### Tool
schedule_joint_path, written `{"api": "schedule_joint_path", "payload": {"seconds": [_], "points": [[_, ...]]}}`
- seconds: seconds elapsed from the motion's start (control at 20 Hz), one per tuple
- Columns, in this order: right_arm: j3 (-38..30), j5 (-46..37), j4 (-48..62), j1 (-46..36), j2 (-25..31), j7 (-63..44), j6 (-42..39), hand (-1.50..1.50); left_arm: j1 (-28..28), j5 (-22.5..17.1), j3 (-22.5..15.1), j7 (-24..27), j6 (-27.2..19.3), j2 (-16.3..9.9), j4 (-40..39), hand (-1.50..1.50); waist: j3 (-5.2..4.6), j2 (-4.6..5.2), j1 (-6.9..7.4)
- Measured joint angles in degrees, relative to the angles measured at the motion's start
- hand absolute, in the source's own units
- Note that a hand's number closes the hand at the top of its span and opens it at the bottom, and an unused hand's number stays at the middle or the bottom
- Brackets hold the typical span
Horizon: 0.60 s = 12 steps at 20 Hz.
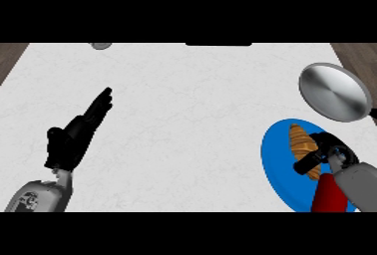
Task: Pick the croissant from the plate and place it in the pan
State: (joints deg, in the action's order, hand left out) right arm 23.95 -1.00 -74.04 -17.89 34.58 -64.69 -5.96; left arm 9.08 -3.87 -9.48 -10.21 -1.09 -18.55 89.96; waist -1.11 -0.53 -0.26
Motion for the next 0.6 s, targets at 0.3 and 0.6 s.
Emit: {"api": "schedule_joint_path", "payload": {"seconds": [0.3,0.6], "points": [[6.0,-13.1,-5.1,-6.9,-3.8,4.1,3.8,1.5,0.1,0.1,0.0,-1.1,0.6,0.0,1.0,0.0,0.75,0.3,1.43],[11.9,-29.9,-7.3,-14.2,-8.5,6.1,11.0,1.5,0.4,0.7,0.0,-0.6,0.5,0.7,0.1,0.0,0.98,0.36,1.16]]}}
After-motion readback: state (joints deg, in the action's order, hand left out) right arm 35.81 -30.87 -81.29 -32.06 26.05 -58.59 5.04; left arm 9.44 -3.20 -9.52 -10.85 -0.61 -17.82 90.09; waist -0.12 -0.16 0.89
